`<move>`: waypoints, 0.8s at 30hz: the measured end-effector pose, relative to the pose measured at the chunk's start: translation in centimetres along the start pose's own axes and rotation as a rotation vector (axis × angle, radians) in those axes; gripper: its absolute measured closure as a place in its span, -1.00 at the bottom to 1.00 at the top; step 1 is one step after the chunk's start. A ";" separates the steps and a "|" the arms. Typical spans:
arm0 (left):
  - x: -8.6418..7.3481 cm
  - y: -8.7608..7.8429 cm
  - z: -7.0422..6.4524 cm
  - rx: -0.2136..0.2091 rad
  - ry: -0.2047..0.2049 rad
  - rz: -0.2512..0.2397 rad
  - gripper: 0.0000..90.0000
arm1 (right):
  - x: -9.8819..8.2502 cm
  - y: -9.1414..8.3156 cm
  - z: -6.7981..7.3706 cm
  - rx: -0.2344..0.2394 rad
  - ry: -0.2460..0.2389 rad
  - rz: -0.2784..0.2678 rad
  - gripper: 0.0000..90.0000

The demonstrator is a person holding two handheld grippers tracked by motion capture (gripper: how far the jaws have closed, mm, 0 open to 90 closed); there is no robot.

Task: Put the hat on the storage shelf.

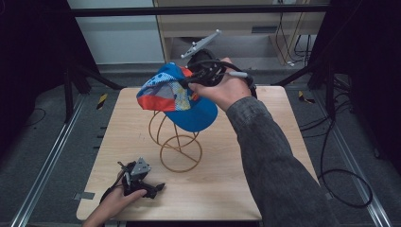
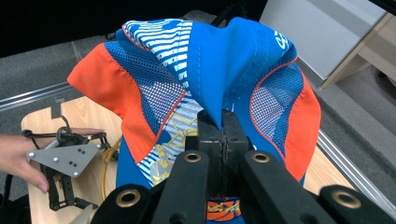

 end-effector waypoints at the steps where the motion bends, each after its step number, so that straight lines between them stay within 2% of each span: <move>1: 0.0 0.0 0.0 0.000 0.000 0.000 -1.00 | 0.1 0.1 0.1 0.002 -0.003 0.004 1.00; 6: 0.0 0.0 0.0 0.001 0.000 0.003 -1.00 | 0.4 1.1 0.9 0.008 -0.024 0.019 1.00; 15: 0.0 0.0 0.0 0.002 0.002 0.003 -1.00 | 0.6 3.0 1.7 0.033 -0.032 0.045 1.00; 22: -0.1 -0.1 0.0 0.002 0.003 0.002 -1.00 | 0.6 4.4 2.9 0.060 -0.053 0.065 1.00; 24: -0.1 -0.1 0.0 0.003 0.002 0.001 -1.00 | 0.7 5.0 3.5 0.063 -0.072 0.076 1.00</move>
Point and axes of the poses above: each handheld gripper's, and its own axes: y roughly forward along the jaws, x roughly out of its top, z roughly to its left, the point moved 6 cm from there along y, roughly forward along the jaws, and after that the axes turned 12 degrees about -x, right-handed, at the moved point
